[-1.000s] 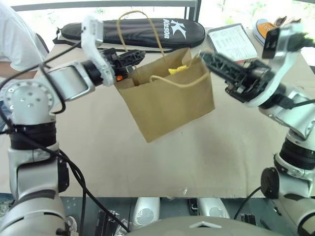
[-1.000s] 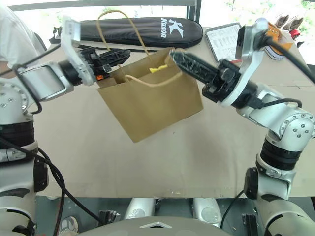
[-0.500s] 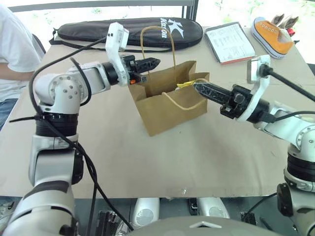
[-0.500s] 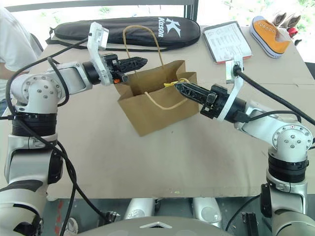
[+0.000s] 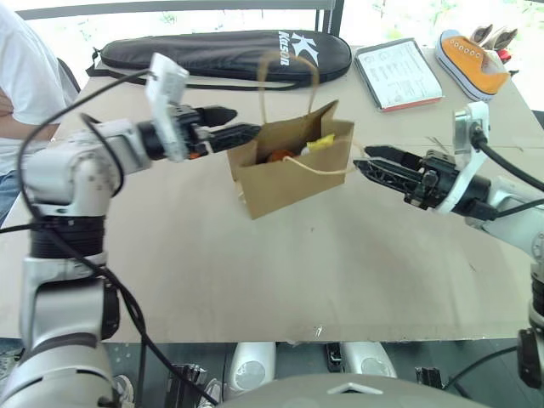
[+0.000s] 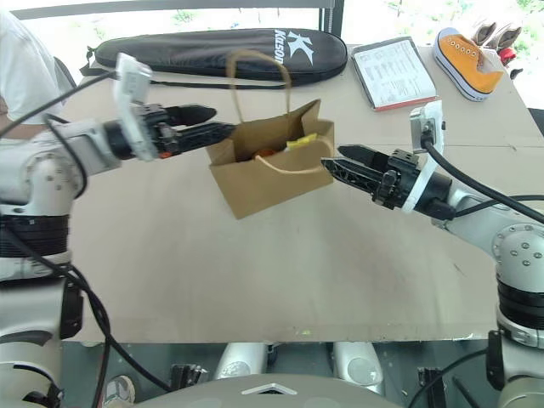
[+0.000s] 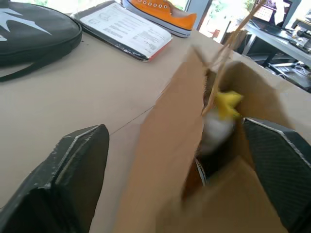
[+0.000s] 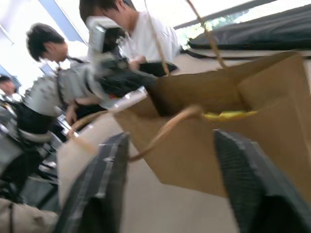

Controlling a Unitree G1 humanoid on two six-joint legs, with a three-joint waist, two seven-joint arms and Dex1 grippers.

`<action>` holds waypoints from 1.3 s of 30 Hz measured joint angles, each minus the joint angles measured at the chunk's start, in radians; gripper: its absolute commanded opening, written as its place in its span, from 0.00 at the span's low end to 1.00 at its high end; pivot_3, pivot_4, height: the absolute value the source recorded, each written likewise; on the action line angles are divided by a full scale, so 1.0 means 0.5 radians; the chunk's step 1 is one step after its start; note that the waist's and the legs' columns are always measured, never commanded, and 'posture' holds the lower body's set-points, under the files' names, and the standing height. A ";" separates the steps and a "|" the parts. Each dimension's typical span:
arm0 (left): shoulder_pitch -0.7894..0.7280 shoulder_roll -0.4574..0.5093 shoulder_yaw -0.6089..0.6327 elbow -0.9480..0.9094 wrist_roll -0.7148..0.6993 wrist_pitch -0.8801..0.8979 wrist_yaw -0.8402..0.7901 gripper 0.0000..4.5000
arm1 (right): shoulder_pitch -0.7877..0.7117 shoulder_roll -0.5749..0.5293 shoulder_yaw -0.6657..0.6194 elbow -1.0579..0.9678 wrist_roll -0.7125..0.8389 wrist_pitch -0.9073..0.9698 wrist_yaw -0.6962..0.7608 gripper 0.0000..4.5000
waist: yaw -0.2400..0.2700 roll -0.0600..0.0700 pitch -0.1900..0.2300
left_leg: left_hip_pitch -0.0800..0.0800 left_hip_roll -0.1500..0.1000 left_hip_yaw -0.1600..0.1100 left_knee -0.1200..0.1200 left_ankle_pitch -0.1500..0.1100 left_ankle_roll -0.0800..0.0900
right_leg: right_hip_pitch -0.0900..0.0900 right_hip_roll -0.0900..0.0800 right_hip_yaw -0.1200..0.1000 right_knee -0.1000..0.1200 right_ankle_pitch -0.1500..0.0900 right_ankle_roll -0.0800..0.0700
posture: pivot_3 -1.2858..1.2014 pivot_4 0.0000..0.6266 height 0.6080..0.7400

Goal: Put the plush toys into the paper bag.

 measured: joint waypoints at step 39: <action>0.345 -0.060 -0.015 -0.024 0.334 -0.184 -0.753 1.00 | -0.461 0.862 1.124 0.687 -1.895 -0.836 0.562 0.02 | -0.031 -0.002 -0.001 | 0.003 0.001 -0.013 0.006 0.000 0.000 | 0.000 -0.001 -0.003 0.014 0.000 -0.001 | 0.52 0.24 1.00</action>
